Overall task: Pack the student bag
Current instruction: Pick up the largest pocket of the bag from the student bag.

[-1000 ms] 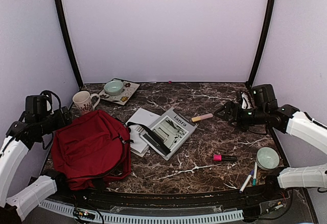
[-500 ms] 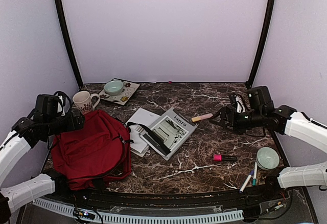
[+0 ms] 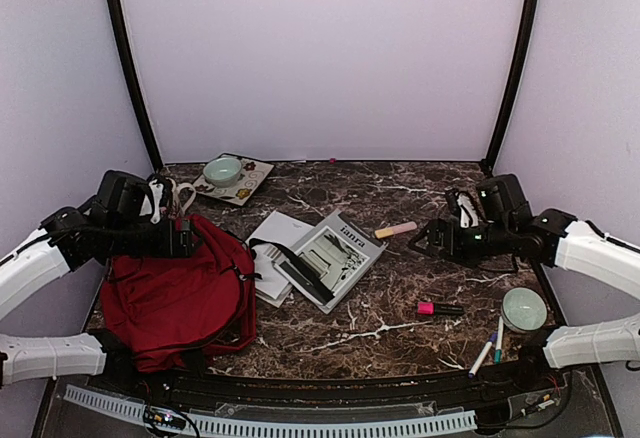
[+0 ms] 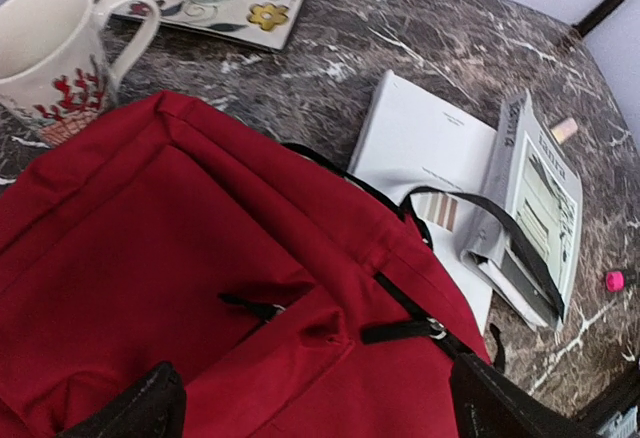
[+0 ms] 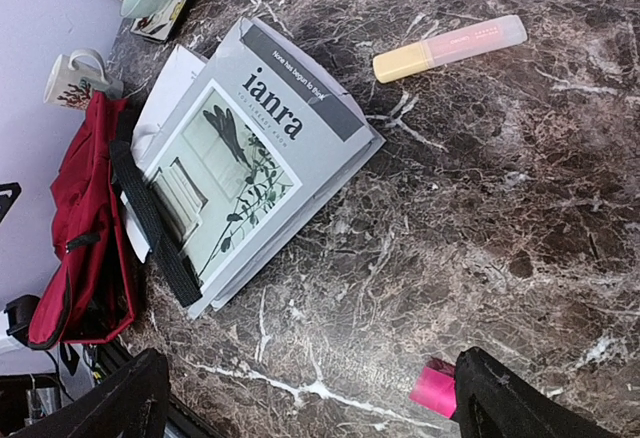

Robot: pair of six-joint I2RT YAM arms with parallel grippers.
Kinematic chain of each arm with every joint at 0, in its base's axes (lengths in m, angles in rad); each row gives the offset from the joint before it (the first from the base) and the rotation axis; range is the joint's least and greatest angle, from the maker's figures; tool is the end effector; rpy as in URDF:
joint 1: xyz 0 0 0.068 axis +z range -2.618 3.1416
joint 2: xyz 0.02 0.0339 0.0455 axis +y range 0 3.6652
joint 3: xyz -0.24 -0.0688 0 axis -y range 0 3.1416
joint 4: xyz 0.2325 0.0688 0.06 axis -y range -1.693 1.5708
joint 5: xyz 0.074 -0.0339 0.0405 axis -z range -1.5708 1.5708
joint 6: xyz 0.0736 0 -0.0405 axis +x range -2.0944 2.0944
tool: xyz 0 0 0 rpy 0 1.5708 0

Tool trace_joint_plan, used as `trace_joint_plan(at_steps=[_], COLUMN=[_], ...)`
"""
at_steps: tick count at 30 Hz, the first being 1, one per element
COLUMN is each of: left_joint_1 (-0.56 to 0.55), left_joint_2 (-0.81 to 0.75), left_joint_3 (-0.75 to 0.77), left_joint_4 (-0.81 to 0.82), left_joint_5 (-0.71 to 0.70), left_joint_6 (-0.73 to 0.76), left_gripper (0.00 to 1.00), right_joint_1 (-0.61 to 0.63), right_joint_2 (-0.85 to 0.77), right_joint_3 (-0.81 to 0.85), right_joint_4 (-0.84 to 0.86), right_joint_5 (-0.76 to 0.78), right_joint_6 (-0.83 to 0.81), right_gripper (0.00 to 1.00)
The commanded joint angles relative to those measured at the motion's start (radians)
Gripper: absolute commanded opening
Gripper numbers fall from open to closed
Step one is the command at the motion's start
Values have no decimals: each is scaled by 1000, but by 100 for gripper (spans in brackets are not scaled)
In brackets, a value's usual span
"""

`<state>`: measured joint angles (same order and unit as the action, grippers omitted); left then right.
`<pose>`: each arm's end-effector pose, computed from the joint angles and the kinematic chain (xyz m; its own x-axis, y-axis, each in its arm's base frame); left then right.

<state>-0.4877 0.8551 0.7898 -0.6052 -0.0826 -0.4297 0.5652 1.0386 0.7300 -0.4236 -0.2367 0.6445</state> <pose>0.1918 -0.0949 0.2478 -0.6698 -0.1147 -0.7336 0.1439 0.9492 -0.2798 0.1987 0.1464 0.2096 -0.8526 0.1509 -0.5003 -0.1948 0.7967 0.5721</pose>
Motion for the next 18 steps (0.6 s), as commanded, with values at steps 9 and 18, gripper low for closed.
trace_joint_plan(at_steps=[9,18], left_joint_1=[-335,-499], left_joint_2=[190,370], left_joint_3=[240,319], left_joint_4=[-248,-284], left_joint_5=[-102,-120], left_joint_6=[-90,-167], left_gripper=[94,92], right_joint_1=[9,10], right_joint_2=[-58,-76], right_joint_3=[-80,-114], right_joint_4=[15,36], right_joint_5=[66,77], right_joint_6=[15,24], right_gripper=[100,100])
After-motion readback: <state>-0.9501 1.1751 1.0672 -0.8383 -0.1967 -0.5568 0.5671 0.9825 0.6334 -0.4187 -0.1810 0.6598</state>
